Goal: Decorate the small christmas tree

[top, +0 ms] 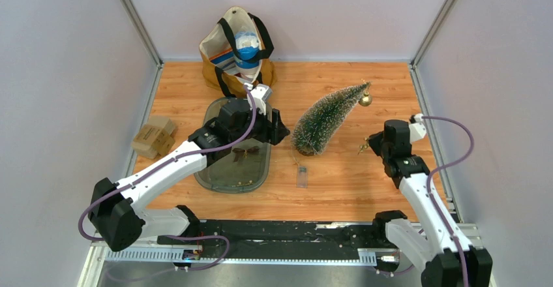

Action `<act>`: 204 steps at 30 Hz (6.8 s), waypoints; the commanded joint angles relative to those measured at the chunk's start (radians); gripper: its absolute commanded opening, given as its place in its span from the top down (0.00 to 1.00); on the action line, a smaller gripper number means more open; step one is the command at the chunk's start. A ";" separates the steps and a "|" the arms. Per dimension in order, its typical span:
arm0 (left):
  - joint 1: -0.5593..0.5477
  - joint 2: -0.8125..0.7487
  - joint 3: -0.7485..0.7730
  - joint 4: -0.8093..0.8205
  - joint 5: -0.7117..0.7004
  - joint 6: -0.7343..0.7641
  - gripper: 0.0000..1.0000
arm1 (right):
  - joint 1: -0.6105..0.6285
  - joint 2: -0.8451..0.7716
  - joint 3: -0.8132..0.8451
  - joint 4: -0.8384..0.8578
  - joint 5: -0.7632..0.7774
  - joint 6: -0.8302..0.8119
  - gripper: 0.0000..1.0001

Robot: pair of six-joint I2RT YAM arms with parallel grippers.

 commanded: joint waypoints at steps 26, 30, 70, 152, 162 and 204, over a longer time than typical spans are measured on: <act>-0.003 0.170 0.196 0.122 0.195 0.060 0.29 | 0.321 0.101 0.346 -0.349 0.433 1.216 1.00; -0.012 0.189 0.208 0.130 0.204 0.058 0.29 | 0.355 0.110 0.355 -0.334 0.459 1.229 1.00; -0.056 0.267 0.227 0.147 0.209 0.028 0.32 | 0.497 -0.082 0.216 -0.288 0.473 1.215 1.00; -0.518 0.223 0.176 0.330 -0.129 -0.211 0.29 | 0.497 -0.752 0.004 0.095 -0.067 -0.100 1.00; -0.518 0.272 0.178 0.391 -0.047 -0.248 0.40 | 0.497 -0.752 -0.018 0.125 -0.062 -0.077 1.00; -0.518 0.192 0.190 0.192 -0.163 -0.063 1.00 | 0.497 -0.790 0.004 0.036 -0.136 -0.186 0.75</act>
